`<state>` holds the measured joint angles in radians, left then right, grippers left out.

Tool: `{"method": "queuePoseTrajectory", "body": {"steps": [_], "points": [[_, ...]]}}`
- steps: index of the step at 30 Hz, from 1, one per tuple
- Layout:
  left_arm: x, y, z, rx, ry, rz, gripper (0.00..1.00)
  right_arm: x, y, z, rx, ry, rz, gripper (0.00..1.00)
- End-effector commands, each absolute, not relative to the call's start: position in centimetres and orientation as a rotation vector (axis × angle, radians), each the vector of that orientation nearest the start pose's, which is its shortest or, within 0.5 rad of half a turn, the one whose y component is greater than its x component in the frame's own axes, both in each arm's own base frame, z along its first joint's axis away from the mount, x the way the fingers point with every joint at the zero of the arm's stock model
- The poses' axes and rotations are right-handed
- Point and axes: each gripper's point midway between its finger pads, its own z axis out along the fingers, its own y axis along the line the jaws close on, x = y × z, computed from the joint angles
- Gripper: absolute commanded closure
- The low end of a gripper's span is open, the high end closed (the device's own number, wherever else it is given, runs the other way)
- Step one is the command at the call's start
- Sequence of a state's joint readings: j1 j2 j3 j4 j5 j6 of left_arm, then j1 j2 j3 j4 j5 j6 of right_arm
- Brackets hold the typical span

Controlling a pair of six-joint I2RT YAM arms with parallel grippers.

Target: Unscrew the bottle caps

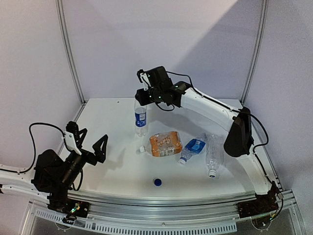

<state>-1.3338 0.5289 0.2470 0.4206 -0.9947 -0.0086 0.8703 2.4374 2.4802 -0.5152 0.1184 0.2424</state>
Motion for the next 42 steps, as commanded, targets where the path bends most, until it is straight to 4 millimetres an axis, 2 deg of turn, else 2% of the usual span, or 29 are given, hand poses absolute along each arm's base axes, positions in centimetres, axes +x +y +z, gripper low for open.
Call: {"method": "queuePoseTrajectory", "body": {"steps": [1, 7, 14, 19, 23, 31, 36, 42], "points": [[19.0, -17.1, 26.6, 0.156, 1.494, -0.379, 0.01, 46.2, 50.8, 21.1, -0.588, 2.054, 0.552, 0.9], [18.9, -17.0, 26.8, 0.152, 1.49, -0.387, 0.01, 46.4, 50.8, 20.3, -0.599, 2.06, 0.538, 0.83], [18.9, -17.1, 26.8, 0.159, 1.489, -0.39, 0.01, 46.0, 51.3, 20.3, -0.622, 2.059, 0.575, 0.55], [18.9, -17.3, 26.8, 0.166, 1.489, -0.395, 0.01, 45.5, 51.6, 20.9, -0.637, 2.041, 0.619, 0.42], [18.8, -17.3, 26.8, 0.17, 1.489, -0.396, 0.01, 45.2, 51.5, 22.0, -0.635, 2.022, 0.637, 0.4], [18.8, -17.3, 26.8, 0.172, 1.487, -0.4, 0.01, 45.0, 51.5, 21.9, -0.643, 2.029, 0.646, 0.34], [18.8, -17.5, 26.8, 0.175, 1.488, -0.402, 0.01, 44.9, 50.9, 22.6, -0.641, 2.026, 0.621, 0.32], [18.8, -17.6, 26.7, 0.183, 1.49, -0.399, 0.01, 44.1, 50.0, 25.3, -0.641, 1.993, 0.631, 0.28]]}}
